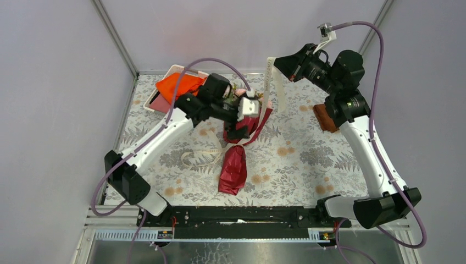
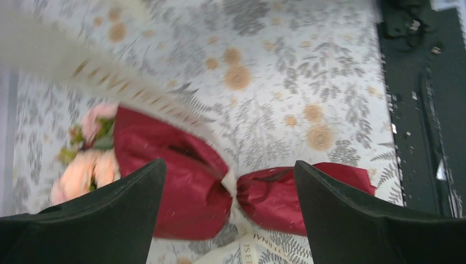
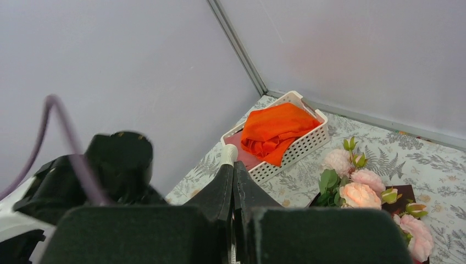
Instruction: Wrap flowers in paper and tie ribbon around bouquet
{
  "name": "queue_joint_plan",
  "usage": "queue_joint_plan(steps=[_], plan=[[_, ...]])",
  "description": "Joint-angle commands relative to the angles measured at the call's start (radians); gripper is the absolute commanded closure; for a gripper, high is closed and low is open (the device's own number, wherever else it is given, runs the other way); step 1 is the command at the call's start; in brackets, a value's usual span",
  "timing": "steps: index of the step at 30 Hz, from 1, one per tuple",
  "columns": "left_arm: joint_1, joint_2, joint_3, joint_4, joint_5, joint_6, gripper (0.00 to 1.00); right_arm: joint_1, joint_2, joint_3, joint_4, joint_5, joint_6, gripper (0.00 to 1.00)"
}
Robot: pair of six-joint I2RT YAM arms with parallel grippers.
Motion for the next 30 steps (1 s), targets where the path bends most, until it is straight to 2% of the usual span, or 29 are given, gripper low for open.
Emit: queue_joint_plan(steps=[1,4,7,10,11,13,14,16,17,21,25,28,29,30], plan=[[0.09,0.068,-0.029,0.161,-0.03,-0.263,0.07,0.0,-0.067,0.011,0.026,-0.015,-0.029,1.0],[0.091,0.125,-0.048,0.246,-0.033,-0.286,0.04,0.0,-0.074,0.011,0.024,-0.015,-0.029,1.0],[0.091,0.186,-0.039,0.235,0.08,-0.274,0.01,0.0,-0.081,0.009,0.013,-0.005,-0.036,1.0],[0.091,0.223,-0.048,0.256,0.105,-0.276,0.02,0.0,-0.09,0.009,-0.001,-0.002,-0.046,1.0],[0.091,0.229,-0.05,0.277,0.081,-0.289,0.06,0.0,-0.094,0.01,-0.008,0.002,-0.054,1.0],[0.099,0.229,-0.059,0.3,0.056,-0.296,0.29,0.0,-0.106,0.005,-0.025,0.016,-0.075,1.0],[0.109,0.218,-0.071,0.308,0.064,-0.298,0.45,-0.001,-0.118,0.0,-0.059,0.029,-0.087,1.0],[0.132,0.185,-0.108,0.345,0.101,-0.318,0.84,-0.002,-0.149,-0.028,-0.101,0.067,-0.114,1.0],[0.141,0.164,-0.134,0.368,0.111,-0.33,0.98,-0.002,-0.169,-0.043,-0.136,0.099,-0.134,1.0],[0.164,0.11,-0.196,0.395,0.117,-0.336,1.0,-0.004,-0.257,-0.17,-0.233,0.234,-0.161,1.0],[0.185,0.074,-0.234,0.415,0.103,-0.357,1.0,-0.006,-0.332,-0.381,-0.292,0.361,-0.115,1.0],[0.191,0.058,-0.24,0.425,0.073,-0.373,1.0,-0.008,-0.333,-0.503,-0.443,0.664,-0.084,0.99],[0.192,0.054,-0.242,0.426,0.073,-0.373,1.0,-0.008,-0.32,-0.546,-0.478,0.738,-0.079,0.74],[0.192,0.051,-0.246,0.428,0.079,-0.371,1.0,-0.01,-0.297,-0.582,-0.513,0.787,-0.078,0.43]])
